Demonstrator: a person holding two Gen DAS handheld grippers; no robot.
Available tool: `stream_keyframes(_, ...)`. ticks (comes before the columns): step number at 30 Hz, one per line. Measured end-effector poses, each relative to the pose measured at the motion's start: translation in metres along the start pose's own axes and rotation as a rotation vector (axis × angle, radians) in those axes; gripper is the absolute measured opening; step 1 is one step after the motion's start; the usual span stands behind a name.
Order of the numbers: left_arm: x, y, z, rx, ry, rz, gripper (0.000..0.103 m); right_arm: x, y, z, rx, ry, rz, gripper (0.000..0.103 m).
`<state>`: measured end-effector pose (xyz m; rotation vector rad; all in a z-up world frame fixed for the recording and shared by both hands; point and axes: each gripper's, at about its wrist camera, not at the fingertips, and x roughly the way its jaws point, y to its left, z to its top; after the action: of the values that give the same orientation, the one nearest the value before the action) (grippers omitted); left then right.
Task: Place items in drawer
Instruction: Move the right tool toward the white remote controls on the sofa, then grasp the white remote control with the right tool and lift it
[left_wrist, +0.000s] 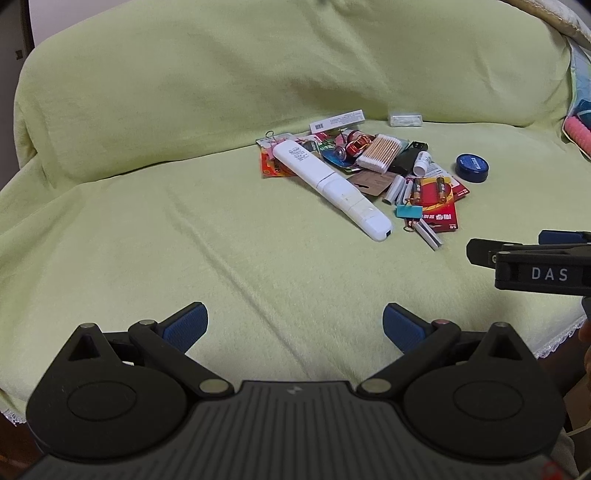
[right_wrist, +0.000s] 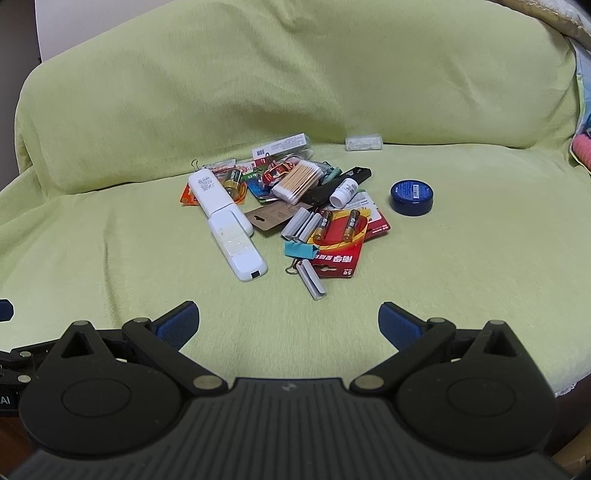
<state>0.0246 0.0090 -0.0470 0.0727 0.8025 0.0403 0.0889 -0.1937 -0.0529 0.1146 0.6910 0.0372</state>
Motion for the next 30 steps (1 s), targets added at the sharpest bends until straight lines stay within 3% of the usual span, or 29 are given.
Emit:
stream_keyframes(7, 0.012, -0.003, 0.003, 0.014, 0.002, 0.018, 0.102, 0.016, 0.001, -0.002, -0.008, 0.017, 0.014, 0.102)
stream_keyframes(16, 0.041, 0.008, 0.009, -0.001, 0.037, 0.010, 0.101, 0.041, 0.001, -0.005, -0.011, 0.000, 0.092, 0.102)
stream_keyframes(22, 0.057, 0.008, 0.014, 0.045, 0.034, -0.009, 0.101, 0.068, 0.006, -0.001, -0.057, -0.022, 0.139, 0.102)
stream_keyframes(30, 0.084, 0.010, 0.025, 0.059, 0.043, -0.033, 0.101, 0.117, 0.019, 0.012, -0.151, -0.018, 0.184, 0.090)
